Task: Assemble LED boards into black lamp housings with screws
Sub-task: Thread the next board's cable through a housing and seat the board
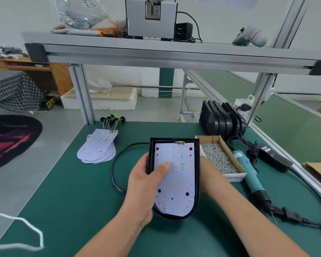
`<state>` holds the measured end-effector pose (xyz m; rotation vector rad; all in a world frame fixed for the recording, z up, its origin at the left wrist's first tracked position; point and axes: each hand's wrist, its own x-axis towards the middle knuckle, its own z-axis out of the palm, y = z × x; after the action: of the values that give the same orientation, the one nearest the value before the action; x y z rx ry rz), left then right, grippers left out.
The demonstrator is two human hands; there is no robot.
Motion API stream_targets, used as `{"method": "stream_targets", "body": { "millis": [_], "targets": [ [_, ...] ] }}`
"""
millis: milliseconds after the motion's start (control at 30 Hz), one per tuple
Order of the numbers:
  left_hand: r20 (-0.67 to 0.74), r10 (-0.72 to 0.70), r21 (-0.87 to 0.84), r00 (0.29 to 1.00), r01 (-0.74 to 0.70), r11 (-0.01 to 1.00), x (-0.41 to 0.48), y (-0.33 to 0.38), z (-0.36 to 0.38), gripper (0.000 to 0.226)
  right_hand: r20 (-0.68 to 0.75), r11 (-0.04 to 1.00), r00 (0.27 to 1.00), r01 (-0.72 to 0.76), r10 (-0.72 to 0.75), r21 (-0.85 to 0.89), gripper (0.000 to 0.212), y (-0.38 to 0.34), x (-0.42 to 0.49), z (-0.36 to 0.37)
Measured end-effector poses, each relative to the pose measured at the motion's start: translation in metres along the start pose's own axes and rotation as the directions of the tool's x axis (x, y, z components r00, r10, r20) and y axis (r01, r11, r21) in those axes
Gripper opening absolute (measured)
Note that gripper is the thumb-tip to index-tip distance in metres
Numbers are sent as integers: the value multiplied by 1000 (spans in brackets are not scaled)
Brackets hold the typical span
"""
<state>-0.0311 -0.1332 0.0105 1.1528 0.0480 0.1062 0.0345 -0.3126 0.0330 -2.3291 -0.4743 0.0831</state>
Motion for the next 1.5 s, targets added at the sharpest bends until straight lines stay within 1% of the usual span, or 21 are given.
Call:
{"method": "stream_targets", "body": {
  "millis": [67,100,133,200,233,300,333,400,433,467,500,567,600,700,800,867,1000,1133,1300,1367,1500],
  "targets": [
    [-22,18,16,1000,-17,1000,1,-1,-1,33,40,1000,999,-16,17,-25,51,1,1,2],
    [-26,23,27,999,-23,999,2,-2,-1,33,54,999,998,-37,39,-39,48,4,2,2],
    [-28,25,43,999,-24,999,2,-2,-1,32,63,998,997,-40,42,-39,41,4,2,0],
    [-29,22,83,999,-19,996,2,-3,-1,30,83,999,996,-32,32,-5,13,7,-1,-3],
    [-35,24,103,999,-20,994,2,-4,-1,29,79,999,996,-29,28,20,14,9,-1,-4],
    [-63,40,134,997,-32,991,2,-4,-1,30,9,983,1000,-24,22,185,25,9,-2,-4],
    [-81,51,147,995,-38,988,3,-5,-2,30,-49,939,997,-37,57,343,32,6,0,-5],
    [-118,69,186,991,-47,981,4,-6,-3,28,-148,748,970,-47,192,662,34,1,5,-12],
    [-132,82,214,988,-53,975,4,-5,-3,27,-190,700,958,-17,217,714,28,0,6,-14],
    [-139,97,245,985,-61,968,4,-5,-3,27,-215,717,956,9,198,697,26,-1,5,-16],
    [-139,113,276,984,-71,958,4,-5,-2,27,-226,784,964,31,141,619,31,1,3,-15],
    [-135,141,339,981,-88,937,4,-5,-1,28,-221,937,975,55,24,345,39,5,-1,-13],
    [-139,156,365,978,-96,926,4,-6,-1,28,-196,957,981,59,-2,283,37,7,-1,-12],
    [-173,187,400,967,-105,910,4,-6,2,27,-125,917,992,62,-13,394,29,7,1,-12],
    [-170,189,397,967,-109,911,3,-5,1,24,-235,964,971,100,-40,247,27,3,1,-8],
    [-145,172,382,974,-105,918,3,-3,-2,25,-228,959,973,85,-22,272,29,1,1,-5],
    [-75,164,414,984,-119,903,3,0,-4,29,-121,925,992,17,32,381,23,3,0,-6],
    [-26,161,408,987,-137,903,3,1,-5,31,-185,942,982,22,42,334,27,2,1,-2],
    [94,73,294,993,-98,951,4,2,-12,48,-213,907,974,23,75,420,34,0,0,-1],
    [86,66,269,994,-87,959,7,2,-14,49,-133,875,986,-20,96,483,35,2,1,-3],
    [47,48,178,998,-56,982,10,0,-15,45,147,814,988,-122,46,567,54,6,-3,-9]
  ]
}}
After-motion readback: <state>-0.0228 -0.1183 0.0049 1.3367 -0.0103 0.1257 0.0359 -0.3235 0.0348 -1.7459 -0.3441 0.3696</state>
